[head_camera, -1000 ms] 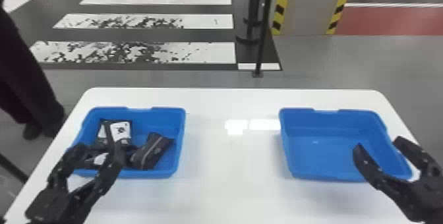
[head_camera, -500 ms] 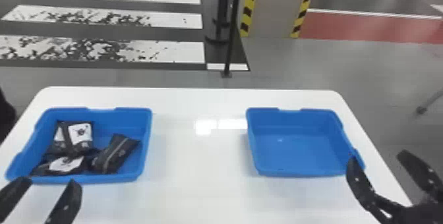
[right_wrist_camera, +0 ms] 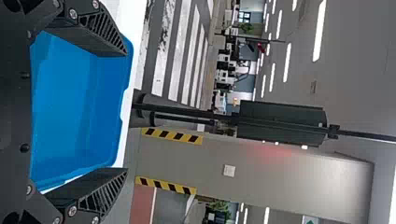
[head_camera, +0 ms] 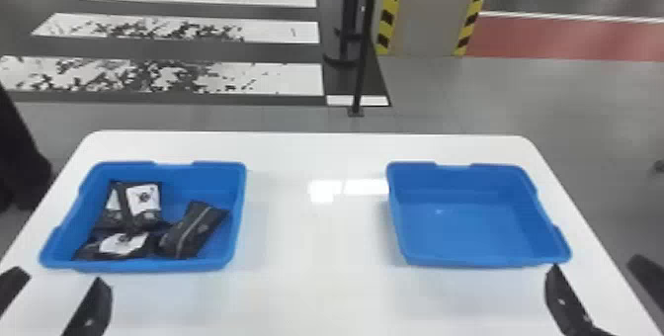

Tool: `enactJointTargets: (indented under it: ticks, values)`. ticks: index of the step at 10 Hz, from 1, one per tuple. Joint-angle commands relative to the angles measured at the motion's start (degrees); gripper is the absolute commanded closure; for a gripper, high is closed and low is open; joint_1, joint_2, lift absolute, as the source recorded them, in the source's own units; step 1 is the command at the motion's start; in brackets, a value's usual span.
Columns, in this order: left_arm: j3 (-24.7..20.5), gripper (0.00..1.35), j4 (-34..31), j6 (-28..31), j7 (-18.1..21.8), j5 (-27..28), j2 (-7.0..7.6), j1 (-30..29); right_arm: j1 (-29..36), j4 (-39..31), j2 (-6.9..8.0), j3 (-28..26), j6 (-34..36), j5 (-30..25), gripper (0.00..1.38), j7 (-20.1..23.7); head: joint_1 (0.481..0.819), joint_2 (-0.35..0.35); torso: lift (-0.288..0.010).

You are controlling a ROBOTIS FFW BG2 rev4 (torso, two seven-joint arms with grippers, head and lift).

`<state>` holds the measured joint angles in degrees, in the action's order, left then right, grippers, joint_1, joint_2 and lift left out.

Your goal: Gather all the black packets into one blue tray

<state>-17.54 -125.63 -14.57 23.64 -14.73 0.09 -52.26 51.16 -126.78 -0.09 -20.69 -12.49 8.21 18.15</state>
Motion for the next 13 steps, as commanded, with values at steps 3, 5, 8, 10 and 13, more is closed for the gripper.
enactJointTargets:
  ticks: [3, 5, 8, 10, 13]
  values:
    - [-1.1, 0.24, -0.3, 0.5, -0.8, 0.9, -0.23, -0.2, 0.3, -0.3, 0.14, 0.1, 0.0, 0.1, 0.15, -1.0, 0.695, -0.056, -0.110]
    - [-1.0, 0.24, -0.3, 0.9, -0.9, 1.0, -0.23, 0.1, 0.2, -0.3, 0.14, 0.1, 0.0, 0.4, 0.15, -1.0, 0.695, -0.054, -0.110]
    - [-0.9, 0.24, -0.3, 0.9, -1.1, 0.9, -0.23, 0.2, 0.2, -0.3, 0.14, 0.2, 0.0, 0.6, 0.15, -1.0, 0.695, -0.056, -0.110]
    - [-1.0, 0.24, -0.2, 1.8, -1.2, 0.8, -0.23, 0.5, -0.1, -0.4, 0.14, 0.4, 0.0, 1.0, 0.15, -1.0, 0.695, -0.054, -0.110]
    - [-0.9, 0.24, -0.2, 1.6, -1.2, 0.8, -0.23, 0.9, -0.8, -0.1, 0.14, 1.5, 0.7, 2.1, 0.15, -1.0, 0.695, -0.046, -0.110]
